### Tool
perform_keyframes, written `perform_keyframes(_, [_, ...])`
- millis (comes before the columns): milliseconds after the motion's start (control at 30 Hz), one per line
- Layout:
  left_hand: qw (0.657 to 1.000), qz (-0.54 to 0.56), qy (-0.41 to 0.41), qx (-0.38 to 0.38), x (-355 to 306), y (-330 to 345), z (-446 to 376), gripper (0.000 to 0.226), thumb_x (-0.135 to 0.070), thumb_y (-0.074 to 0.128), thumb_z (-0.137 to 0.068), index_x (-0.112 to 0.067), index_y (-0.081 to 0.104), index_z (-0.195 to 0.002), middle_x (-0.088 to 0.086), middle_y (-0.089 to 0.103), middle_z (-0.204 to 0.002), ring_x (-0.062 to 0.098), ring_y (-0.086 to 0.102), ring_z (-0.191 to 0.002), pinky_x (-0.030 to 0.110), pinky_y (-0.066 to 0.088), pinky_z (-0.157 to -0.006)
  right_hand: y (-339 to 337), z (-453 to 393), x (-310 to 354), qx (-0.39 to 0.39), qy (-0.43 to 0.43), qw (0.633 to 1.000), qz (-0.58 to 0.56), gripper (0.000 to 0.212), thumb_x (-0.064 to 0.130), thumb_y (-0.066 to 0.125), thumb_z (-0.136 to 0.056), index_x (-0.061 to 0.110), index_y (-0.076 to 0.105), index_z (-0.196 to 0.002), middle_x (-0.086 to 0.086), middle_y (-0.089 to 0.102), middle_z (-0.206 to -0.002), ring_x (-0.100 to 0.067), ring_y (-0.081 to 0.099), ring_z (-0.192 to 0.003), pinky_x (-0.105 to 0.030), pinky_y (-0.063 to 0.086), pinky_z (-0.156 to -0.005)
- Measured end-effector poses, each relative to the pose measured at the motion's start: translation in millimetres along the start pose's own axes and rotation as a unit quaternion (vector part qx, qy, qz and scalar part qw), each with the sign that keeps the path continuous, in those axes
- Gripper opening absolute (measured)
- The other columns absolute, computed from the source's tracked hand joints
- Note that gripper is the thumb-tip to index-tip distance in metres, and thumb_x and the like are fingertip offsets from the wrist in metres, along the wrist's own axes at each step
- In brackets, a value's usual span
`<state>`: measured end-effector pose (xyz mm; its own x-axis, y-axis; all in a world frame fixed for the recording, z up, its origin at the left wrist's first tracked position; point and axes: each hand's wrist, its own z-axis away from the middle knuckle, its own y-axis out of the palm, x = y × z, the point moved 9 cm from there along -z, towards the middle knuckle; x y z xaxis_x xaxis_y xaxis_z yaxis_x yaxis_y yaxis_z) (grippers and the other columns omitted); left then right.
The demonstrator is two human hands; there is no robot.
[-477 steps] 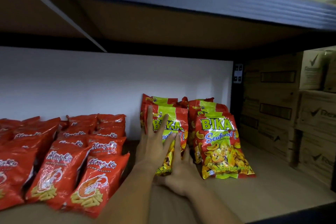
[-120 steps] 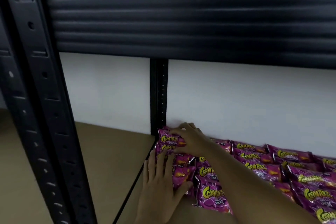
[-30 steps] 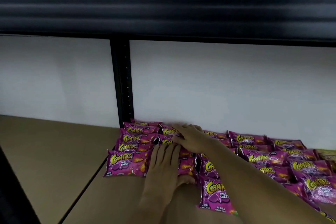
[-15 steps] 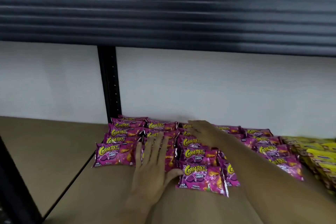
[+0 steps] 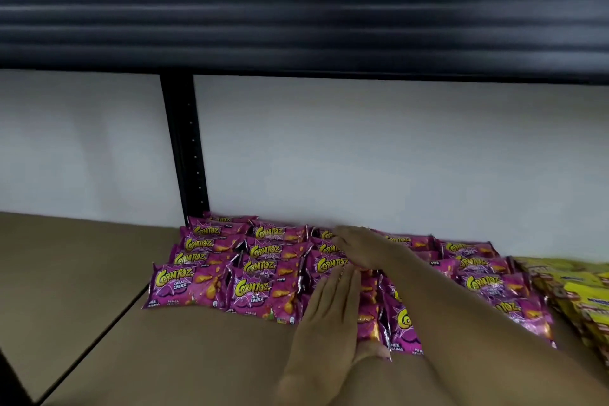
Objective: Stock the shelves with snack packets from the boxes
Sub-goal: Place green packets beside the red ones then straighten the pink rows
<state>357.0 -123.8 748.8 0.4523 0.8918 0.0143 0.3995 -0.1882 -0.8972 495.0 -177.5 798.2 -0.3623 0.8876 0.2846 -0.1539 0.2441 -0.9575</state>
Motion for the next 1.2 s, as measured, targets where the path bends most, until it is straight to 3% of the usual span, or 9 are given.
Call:
perform_keyframes(200, [1.0, -0.012, 0.004, 0.01, 14, 9, -18, 0.105, -0.086, 0.021, -0.082, -0.007, 0.049, -0.145, 0.007, 0.047, -0.151, 0.023, 0.043, -0.141, 0.042, 0.023, -0.115, 2, -7, -3, 0.015, -0.007, 1.0, 0.024, 0.041, 0.029, 0.033, -0.108, 0.012, 0.047, -0.142, -0.013, 0.049, -0.145, -0.03, 0.048, -0.128, -0.042, 0.037, -0.108])
perform_keyframes(367, [1.0, -0.004, -0.004, 0.004, 17, 12, -23, 0.105, -0.087, 0.023, -0.081, -0.008, 0.047, -0.146, 0.007, 0.046, -0.152, 0.023, 0.042, -0.142, 0.045, 0.036, -0.115, -1, -5, -7, 0.024, -0.011, 1.0, 0.014, 0.044, 0.034, 0.033, -0.108, 0.018, 0.041, -0.148, -0.014, 0.048, -0.144, -0.03, 0.049, -0.127, -0.039, 0.04, -0.105])
perform_keyframes(533, [0.999, -0.042, -0.006, -0.02, 15, 1, -18, 0.106, -0.087, 0.018, -0.083, -0.007, 0.045, -0.148, 0.007, 0.042, -0.155, 0.022, 0.038, -0.144, 0.049, 0.021, -0.115, -12, -1, -6, -0.029, -0.021, 0.998, -0.052, 0.039, 0.031, 0.035, -0.107, 0.014, 0.054, -0.136, -0.012, 0.057, -0.136, -0.029, 0.054, -0.122, -0.041, 0.043, -0.104])
perform_keyframes(733, [0.998, -0.065, -0.008, -0.022, 10, -10, -6, 0.11, -0.089, 0.019, -0.081, -0.008, 0.036, -0.153, 0.006, 0.032, -0.16, 0.023, 0.031, -0.147, 0.054, 0.017, -0.115, -39, 35, -23, -0.065, -0.008, 0.995, -0.081, 0.046, 0.036, 0.036, -0.107, 0.015, 0.044, -0.148, -0.01, 0.044, -0.152, -0.025, 0.043, -0.138, -0.034, 0.034, -0.111])
perform_keyframes(867, [0.997, -0.065, -0.03, -0.017, 1, -17, 5, 0.113, -0.091, 0.022, -0.079, -0.008, 0.027, -0.156, 0.006, 0.023, -0.164, 0.023, 0.022, -0.151, 0.052, 0.011, -0.119, -56, 70, -51, -0.066, 0.014, 0.996, -0.059, 0.047, 0.037, 0.037, -0.107, 0.015, 0.045, -0.147, -0.01, 0.044, -0.151, -0.02, 0.056, -0.111, -0.029, 0.04, -0.096])
perform_keyframes(933, [0.997, -0.066, -0.041, -0.014, -8, -20, 11, 0.112, -0.09, 0.022, -0.08, -0.007, 0.028, -0.155, 0.006, 0.023, -0.164, 0.023, 0.022, -0.151, 0.051, 0.011, -0.119, -61, 89, -61, -0.061, 0.028, 0.996, -0.053, 0.047, 0.038, 0.038, -0.106, 0.016, 0.046, -0.146, -0.01, 0.047, -0.149, -0.024, 0.058, -0.114, -0.031, 0.041, -0.099])
perform_keyframes(1000, [0.997, -0.061, -0.046, -0.012, -21, -20, 15, 0.109, -0.088, 0.022, -0.082, -0.007, 0.028, -0.155, 0.006, 0.024, -0.164, 0.024, 0.022, -0.151, 0.051, 0.013, -0.118, -63, 105, -67, -0.053, 0.025, 0.998, -0.036, 0.044, 0.036, 0.038, -0.106, 0.013, 0.051, -0.142, -0.011, 0.053, -0.143, -0.026, 0.057, -0.119, -0.034, 0.043, -0.102])
perform_keyframes(1133, [0.999, -0.035, -0.039, -0.014, -52, -20, 14, 0.1, -0.083, 0.022, -0.088, -0.008, 0.031, -0.154, 0.007, 0.027, -0.163, 0.026, 0.027, -0.149, 0.049, 0.019, -0.114, -58, 128, -76, -0.047, 0.017, 0.999, -0.008, 0.042, 0.038, 0.044, -0.104, 0.019, 0.052, -0.141, -0.011, 0.064, -0.126, -0.02, 0.065, -0.099, -0.035, 0.05, -0.092])
perform_keyframes(1200, [0.999, -0.026, -0.024, -0.022, -68, -20, 9, 0.094, -0.079, 0.022, -0.092, -0.008, 0.031, -0.154, 0.008, 0.028, -0.162, 0.027, 0.027, -0.149, 0.048, 0.02, -0.114, -52, 133, -81, -0.048, 0.012, 0.999, 0.022, 0.029, 0.034, 0.044, -0.104, 0.015, 0.061, -0.12, -0.006, 0.066, -0.104, -0.023, 0.064, -0.096, -0.036, 0.049, -0.086])
